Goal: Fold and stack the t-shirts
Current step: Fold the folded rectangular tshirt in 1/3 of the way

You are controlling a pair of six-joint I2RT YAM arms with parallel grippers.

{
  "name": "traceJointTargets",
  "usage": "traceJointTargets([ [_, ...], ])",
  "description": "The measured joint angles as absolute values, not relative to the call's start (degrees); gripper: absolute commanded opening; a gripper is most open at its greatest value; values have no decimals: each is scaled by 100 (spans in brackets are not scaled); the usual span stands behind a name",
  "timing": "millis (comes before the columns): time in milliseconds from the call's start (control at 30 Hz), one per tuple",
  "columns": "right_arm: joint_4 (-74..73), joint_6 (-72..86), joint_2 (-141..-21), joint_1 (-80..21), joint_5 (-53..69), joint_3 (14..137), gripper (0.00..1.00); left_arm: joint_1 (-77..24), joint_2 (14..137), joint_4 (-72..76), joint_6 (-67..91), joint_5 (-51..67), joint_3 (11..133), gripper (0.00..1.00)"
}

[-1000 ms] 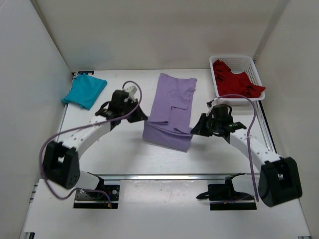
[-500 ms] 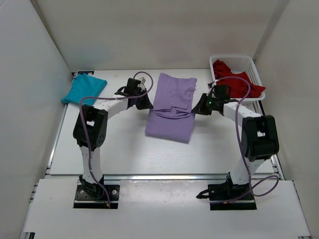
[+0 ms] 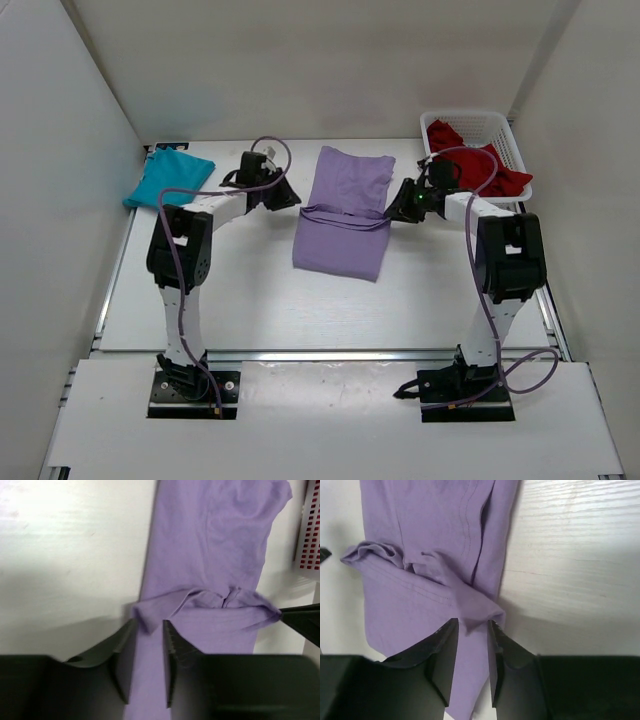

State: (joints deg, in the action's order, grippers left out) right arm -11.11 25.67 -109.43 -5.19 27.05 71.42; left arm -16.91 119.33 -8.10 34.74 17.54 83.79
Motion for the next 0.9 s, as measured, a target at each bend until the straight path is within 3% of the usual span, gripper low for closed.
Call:
traceJointTargets([
  [67, -1092, 2574, -10709, -565, 2552, 7026, 21, -1629, 11616, -628, 3564, 1780, 7883, 33],
  [133, -972, 2613, -10263, -659, 2388, 6667, 5, -1638, 11183, -403, 3605, 1769, 7266, 31],
  [200, -821, 2676, -9721, -906, 2239, 6195, 0, -1826, 10733, -158, 3656, 1743, 6698, 31],
  [333, -327, 2808, -9035, -1706, 2191, 5157, 0, -2532, 10175, 497, 3752, 1747, 5721, 28],
  [567, -204, 2904, -9288, -2176, 2132, 4206, 0, -2751, 10156, 1212, 4003, 1785, 4473, 25],
  [900, 349, 3105, -7883, -2644, 1636, 2773, 0, -3426, 7972, 1984, 4342, 880, 1942, 26],
])
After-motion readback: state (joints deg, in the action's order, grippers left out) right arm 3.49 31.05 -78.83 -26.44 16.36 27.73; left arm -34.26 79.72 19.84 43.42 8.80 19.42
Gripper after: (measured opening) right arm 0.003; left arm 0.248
